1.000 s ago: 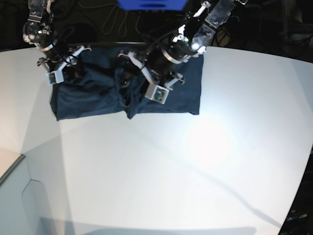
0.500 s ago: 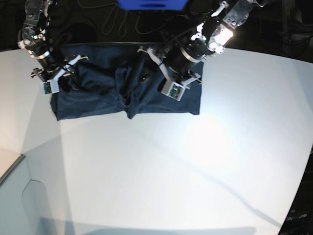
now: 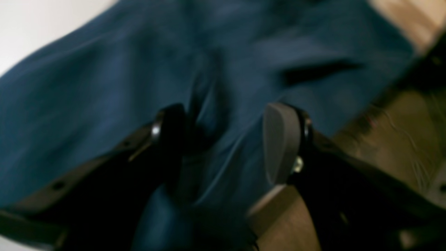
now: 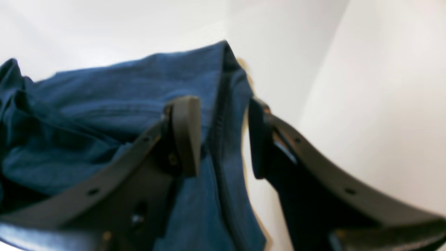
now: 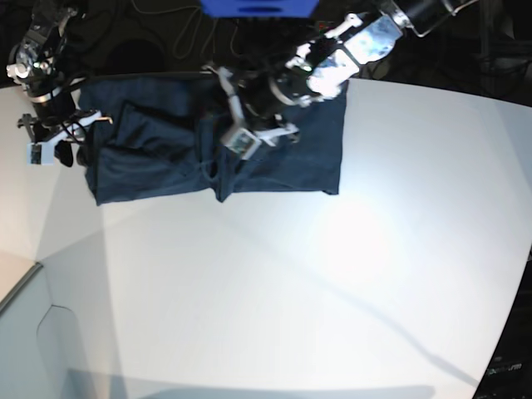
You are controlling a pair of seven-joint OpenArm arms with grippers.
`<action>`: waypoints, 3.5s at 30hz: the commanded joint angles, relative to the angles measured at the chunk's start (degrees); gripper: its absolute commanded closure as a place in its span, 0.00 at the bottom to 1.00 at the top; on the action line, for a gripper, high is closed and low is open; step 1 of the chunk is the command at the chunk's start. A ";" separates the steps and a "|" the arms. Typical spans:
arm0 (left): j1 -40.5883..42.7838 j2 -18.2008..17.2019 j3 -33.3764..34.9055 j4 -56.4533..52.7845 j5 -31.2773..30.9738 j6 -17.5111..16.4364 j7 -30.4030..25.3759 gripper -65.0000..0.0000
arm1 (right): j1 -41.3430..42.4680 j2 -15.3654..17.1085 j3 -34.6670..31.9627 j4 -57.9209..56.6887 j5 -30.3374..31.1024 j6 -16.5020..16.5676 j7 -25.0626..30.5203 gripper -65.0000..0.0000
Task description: Layout the t-shirt on the table in an organized manner, then fold the t-shirt properly
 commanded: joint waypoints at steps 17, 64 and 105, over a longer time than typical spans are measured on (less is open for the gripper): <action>-3.43 -5.77 2.01 7.36 -0.29 -0.60 -1.49 0.47 | -0.60 4.17 -3.88 0.66 1.02 0.90 -8.20 0.45; 12.30 -6.39 -40.89 -0.99 -0.37 -0.69 -1.49 0.47 | 1.42 4.17 -11.70 0.04 1.11 0.64 -8.28 1.00; 13.09 -4.19 -40.98 -0.37 -0.29 -0.69 -1.40 0.47 | 3.35 -2.07 -57.51 11.82 -10.15 -1.91 -8.28 1.00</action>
